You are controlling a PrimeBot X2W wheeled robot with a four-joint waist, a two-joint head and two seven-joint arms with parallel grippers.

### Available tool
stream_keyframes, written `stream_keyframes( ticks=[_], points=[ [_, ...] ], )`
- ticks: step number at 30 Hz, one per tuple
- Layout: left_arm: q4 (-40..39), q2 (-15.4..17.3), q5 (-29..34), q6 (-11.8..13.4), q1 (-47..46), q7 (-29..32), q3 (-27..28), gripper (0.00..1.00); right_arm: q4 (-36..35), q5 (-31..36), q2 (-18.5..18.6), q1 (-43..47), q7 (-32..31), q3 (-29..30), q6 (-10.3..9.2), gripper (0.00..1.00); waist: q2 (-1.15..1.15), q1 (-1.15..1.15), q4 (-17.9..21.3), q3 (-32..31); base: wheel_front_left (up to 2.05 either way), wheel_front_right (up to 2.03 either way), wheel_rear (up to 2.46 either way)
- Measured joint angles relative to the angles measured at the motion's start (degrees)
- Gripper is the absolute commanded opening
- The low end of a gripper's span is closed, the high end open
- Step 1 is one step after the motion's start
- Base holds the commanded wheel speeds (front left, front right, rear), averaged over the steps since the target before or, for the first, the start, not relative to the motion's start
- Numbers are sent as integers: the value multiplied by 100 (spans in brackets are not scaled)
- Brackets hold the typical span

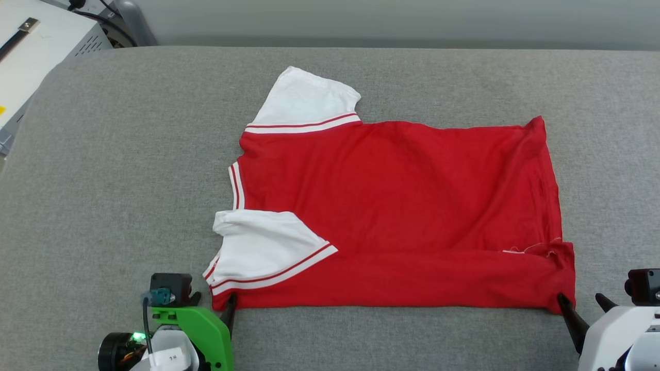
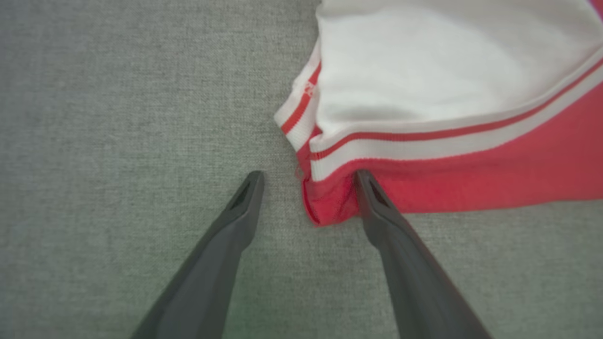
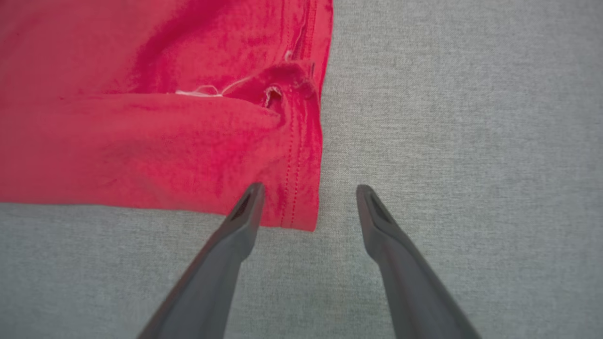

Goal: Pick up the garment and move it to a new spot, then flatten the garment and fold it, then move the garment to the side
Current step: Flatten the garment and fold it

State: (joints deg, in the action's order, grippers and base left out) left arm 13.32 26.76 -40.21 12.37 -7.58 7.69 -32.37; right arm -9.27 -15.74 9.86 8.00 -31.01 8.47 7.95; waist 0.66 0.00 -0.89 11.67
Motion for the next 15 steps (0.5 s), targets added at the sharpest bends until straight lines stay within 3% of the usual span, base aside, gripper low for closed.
stream_keyframes(
  ticks=[2,3,4,5,9,15],
  points=[
    [31,19,0,-36,-71,92,-58,96,41,1,14,-4,20,-10,0,100,0,0,13,46,0,0,0],
    [35,18,-2,-62,-83,111,-60,60,58,1,21,-9,30,-9,0,100,0,0,16,60,0,0,0],
    [35,16,-9,-77,-84,112,-62,39,71,1,29,-15,40,-10,0,100,0,0,13,63,0,0,0],
    [40,13,-12,-109,-99,125,-67,0,86,2,44,-24,60,-15,0,100,0,0,7,58,0,0,0],
    [41,-31,-26,-197,-125,193,-129,0,121,4,115,-48,79,-14,0,100,0,0,-35,-19,0,0,0],
    [-272,-51,-64,-122,-46,98,-93,0,158,47,185,-49,49,37,0,100,0,0,-164,-168,0,0,0]
  ],
)
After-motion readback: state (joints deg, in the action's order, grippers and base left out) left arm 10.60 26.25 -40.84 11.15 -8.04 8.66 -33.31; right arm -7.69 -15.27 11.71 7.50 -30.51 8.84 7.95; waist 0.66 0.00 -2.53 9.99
